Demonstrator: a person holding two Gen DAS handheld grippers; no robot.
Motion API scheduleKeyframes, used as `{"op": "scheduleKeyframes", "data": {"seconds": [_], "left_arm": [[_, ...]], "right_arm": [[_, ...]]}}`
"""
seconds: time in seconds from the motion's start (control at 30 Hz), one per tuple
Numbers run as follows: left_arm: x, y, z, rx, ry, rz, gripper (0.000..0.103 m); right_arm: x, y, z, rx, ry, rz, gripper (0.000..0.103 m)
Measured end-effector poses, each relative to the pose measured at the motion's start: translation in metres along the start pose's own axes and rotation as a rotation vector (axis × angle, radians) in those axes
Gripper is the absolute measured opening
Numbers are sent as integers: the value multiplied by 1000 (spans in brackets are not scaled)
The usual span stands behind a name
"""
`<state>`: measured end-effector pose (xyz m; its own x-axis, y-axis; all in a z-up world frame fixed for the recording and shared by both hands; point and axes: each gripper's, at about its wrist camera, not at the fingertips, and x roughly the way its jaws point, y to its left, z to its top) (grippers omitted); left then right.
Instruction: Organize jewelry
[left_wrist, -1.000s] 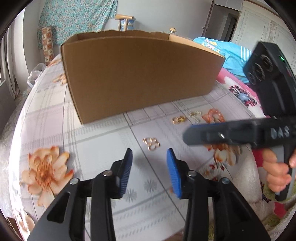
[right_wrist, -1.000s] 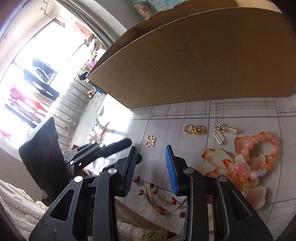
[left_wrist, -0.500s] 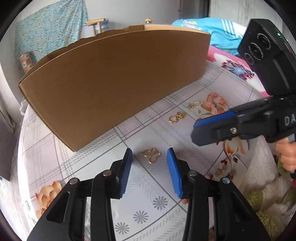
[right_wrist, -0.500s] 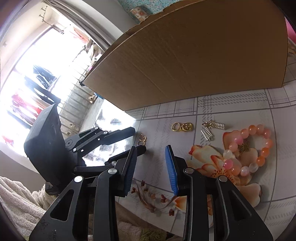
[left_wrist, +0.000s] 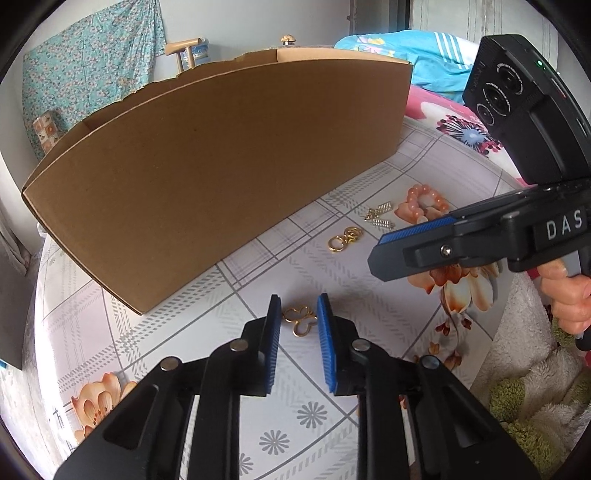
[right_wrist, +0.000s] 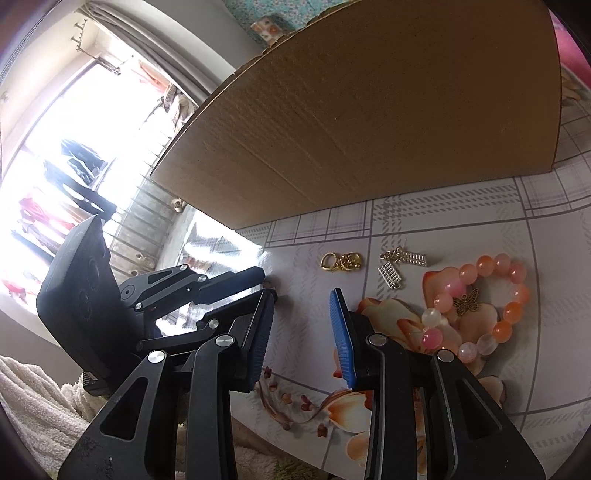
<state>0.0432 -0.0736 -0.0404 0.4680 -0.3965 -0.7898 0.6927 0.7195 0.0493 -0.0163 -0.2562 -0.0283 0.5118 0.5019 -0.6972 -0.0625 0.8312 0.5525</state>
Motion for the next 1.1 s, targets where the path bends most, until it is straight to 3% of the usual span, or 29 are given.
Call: {"op": "scheduleKeyframes", "data": {"seconds": [0.1, 0.37, 0.5, 0.57, 0.83, 0.93, 1.0, 1.1], "left_arm": [[-1, 0, -1, -3, -8, 3, 8], [-14, 14, -7, -48, -24, -32, 8], [-13, 18, -9, -36, -5, -37, 25], [-12, 19, -10, -23, 4, -42, 28], [-8, 18, -7, 77, 34, -69, 29], [-7, 17, -4, 108, 58, -87, 21], [-7, 14, -4, 137, 69, -89, 11], [-7, 8, -4, 159, 73, -82, 7]], "right_arm": [[1, 5, 0, -9, -9, -15, 32], [2, 21, -4, -59, -22, -57, 32], [7, 28, -6, -72, -15, -66, 32], [10, 31, -7, -74, -11, -66, 32], [16, 31, -1, -66, -12, -69, 32], [18, 30, 0, -64, -13, -68, 32], [18, 28, 0, -64, -12, -68, 32], [17, 25, 0, -61, -14, -64, 32]]}}
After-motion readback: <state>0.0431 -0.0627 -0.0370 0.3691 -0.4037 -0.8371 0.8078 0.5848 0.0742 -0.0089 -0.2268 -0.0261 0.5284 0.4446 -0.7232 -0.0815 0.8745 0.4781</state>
